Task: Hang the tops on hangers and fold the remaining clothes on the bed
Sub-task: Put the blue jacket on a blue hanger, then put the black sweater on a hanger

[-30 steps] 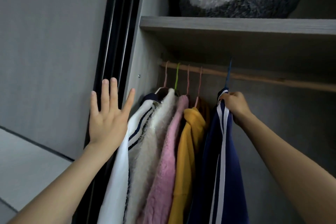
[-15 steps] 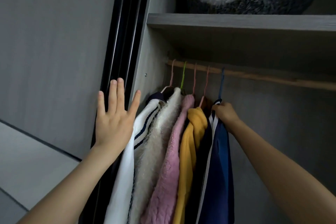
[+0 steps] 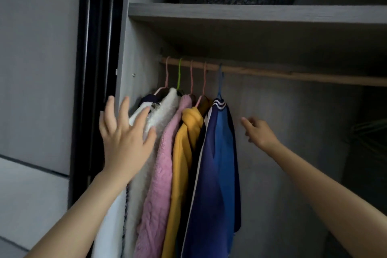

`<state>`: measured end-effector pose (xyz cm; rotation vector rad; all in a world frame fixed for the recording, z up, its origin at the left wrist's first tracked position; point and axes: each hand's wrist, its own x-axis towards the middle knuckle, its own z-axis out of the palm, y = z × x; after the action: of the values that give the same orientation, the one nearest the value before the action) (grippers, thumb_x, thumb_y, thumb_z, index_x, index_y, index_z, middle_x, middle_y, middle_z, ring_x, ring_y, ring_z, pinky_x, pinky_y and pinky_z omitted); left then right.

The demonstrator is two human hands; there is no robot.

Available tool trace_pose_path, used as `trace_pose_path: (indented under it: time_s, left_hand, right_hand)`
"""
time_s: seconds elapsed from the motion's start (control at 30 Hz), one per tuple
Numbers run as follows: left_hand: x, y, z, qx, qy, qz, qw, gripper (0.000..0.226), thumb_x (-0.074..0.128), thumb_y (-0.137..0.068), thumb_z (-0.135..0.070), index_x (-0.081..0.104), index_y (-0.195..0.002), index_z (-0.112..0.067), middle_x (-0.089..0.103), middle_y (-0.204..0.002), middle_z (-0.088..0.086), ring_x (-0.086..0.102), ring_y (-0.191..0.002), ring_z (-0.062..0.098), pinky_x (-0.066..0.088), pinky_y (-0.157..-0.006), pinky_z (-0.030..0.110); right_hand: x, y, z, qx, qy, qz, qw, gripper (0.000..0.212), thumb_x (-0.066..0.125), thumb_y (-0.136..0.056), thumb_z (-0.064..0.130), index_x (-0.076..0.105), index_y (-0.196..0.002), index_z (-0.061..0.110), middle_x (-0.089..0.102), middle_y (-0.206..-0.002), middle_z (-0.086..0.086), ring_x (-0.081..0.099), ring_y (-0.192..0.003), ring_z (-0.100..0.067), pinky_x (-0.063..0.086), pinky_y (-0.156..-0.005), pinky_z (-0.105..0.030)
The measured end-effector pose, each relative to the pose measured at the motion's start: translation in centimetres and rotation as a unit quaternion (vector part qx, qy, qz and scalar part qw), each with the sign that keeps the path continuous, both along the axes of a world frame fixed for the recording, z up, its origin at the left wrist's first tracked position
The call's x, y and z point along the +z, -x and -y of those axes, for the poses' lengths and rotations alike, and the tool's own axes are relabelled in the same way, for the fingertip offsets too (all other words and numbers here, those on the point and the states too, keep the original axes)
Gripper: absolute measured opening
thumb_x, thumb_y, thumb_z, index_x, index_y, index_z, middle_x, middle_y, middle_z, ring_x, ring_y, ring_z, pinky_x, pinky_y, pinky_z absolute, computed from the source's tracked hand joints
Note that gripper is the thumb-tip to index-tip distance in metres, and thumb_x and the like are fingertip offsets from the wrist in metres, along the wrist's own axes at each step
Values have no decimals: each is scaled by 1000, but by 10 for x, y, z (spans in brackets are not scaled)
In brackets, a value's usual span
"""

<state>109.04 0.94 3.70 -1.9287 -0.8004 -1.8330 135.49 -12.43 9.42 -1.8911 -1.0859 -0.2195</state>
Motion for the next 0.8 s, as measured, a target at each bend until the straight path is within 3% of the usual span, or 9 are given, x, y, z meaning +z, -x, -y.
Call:
trace_pose_path:
  time_s: [0.1, 0.2, 0.27, 0.33, 0.47, 0.63, 0.7, 0.77, 0.8]
  left_hand:
    - [-16, -37, 29, -49, -14, -69, 996, 43, 42, -84, -36, 63, -112, -10, 51, -130, 24, 30, -128, 42, 37, -95, 60]
    - [-26, -76, 56, -100, -15, -113, 988, 41, 42, -84, -33, 63, -113, -12, 53, -128, 24, 35, -125, 40, 43, -91, 58]
    - [-34, -103, 74, -124, -22, -128, 984, 41, 43, -84, -31, 67, -110, -10, 54, -128, 24, 37, -124, 40, 43, -90, 57]
    - [-40, -126, 93, -139, -28, -141, 980, 42, 42, -84, -30, 69, -108, -10, 54, -127, 25, 38, -124, 40, 38, -93, 60]
    - [-44, -164, 125, -137, -10, -144, 980, 42, 40, -85, -30, 69, -106, -8, 55, -125, 25, 36, -124, 39, 25, -98, 67]
    - [-50, -198, 146, -175, 4, -117, 978, 39, 39, -87, -24, 68, -100, -2, 54, -123, 29, 36, -126, 41, 17, -105, 62]
    - [-55, -211, 153, -200, 17, -122, 972, 40, 38, -86, -25, 69, -98, -2, 54, -123, 29, 36, -126, 42, 21, -105, 60]
    - [-61, -223, 159, -223, 34, -135, 965, 41, 38, -85, -26, 69, -95, -3, 54, -124, 28, 35, -125, 42, 25, -102, 62]
    - [-64, -228, 162, -235, 39, -141, 961, 42, 37, -84, -27, 70, -95, -3, 54, -123, 28, 35, -124, 43, 28, -100, 63]
  right_hand:
    - [-10, -23, 45, -78, 55, 44, 994, 34, 47, -97, 33, 56, -114, 5, 61, -102, -12, 55, -89, -25, 37, -71, -27]
    - [-13, -48, 99, -183, 111, 108, 971, 29, 48, -95, 29, 59, -115, 12, 63, -114, -11, 56, -107, -30, 42, -78, -31]
    - [-18, -59, 140, -231, 155, 168, 946, 31, 47, -95, 28, 58, -119, 13, 58, -119, -13, 50, -112, -30, 41, -81, -33]
    - [-25, -64, 178, -294, 222, 251, 895, 34, 48, -95, 29, 56, -122, 12, 52, -122, -13, 44, -115, -31, 40, -85, -36]
    - [-31, -71, 241, -395, 254, 375, 799, 35, 84, -58, 13, 66, -84, -1, 60, -100, -27, 58, -97, -45, 48, -69, -50]
    - [-21, -81, 308, -493, 281, 372, 734, 47, 81, -41, -7, 61, -84, -8, 56, -79, -28, 58, -68, -42, 46, -51, -44]
    - [-17, -80, 321, -500, 323, 358, 720, 39, 76, -60, -3, 58, -95, -3, 59, -85, -21, 62, -71, -39, 48, -52, -40]
    - [-22, -85, 327, -498, 378, 328, 708, 32, 49, -89, 6, 45, -121, 6, 60, -109, -9, 65, -95, -30, 50, -68, -34]
    - [-24, -85, 329, -495, 392, 318, 707, 33, 40, -93, 7, 39, -126, 9, 60, -115, -5, 64, -101, -27, 49, -72, -32]
